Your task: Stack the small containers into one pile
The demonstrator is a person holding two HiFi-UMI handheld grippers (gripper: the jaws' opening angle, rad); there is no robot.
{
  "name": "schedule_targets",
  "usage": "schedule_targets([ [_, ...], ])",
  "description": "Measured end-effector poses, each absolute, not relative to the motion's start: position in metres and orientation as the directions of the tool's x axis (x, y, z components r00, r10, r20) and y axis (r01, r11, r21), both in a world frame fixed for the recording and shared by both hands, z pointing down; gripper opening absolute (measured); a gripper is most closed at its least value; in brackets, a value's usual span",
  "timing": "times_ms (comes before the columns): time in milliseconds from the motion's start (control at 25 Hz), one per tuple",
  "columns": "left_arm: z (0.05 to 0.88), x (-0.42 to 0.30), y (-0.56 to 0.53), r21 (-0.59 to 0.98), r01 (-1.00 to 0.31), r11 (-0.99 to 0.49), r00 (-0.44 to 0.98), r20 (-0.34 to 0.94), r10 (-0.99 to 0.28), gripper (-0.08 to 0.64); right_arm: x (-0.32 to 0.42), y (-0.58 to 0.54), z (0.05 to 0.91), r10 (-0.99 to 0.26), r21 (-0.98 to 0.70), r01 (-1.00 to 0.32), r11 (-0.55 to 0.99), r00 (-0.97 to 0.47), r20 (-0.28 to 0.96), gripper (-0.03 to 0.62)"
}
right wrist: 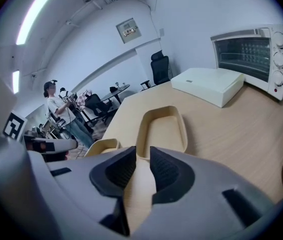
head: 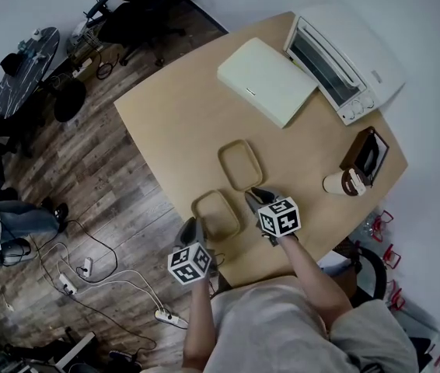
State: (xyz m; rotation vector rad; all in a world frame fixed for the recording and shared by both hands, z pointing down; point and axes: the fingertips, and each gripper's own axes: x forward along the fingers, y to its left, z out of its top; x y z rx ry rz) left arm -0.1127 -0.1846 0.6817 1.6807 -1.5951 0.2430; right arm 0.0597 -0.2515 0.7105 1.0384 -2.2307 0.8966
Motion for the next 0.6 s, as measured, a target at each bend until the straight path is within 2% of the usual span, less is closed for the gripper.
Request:
schedule_targets([
  [360, 0.663, -0.085, -0.223, 0.444, -0.895, 0.039, 0.250, 0.571, -0.782, 0.052, 0.101, -0.321, 0.715, -0.550, -0.300, -0.878, 0.374, -0.470, 0.691, 0.086],
  [600, 0.656, -0.080, -0.224, 0.507, -0.860, 0.054, 0.270, 0.541, -0.796, 0.048, 0.104, -0.344, 0.731, -0.525, -0.278, -0.887, 0.367, -0.445, 0.726, 0.084],
])
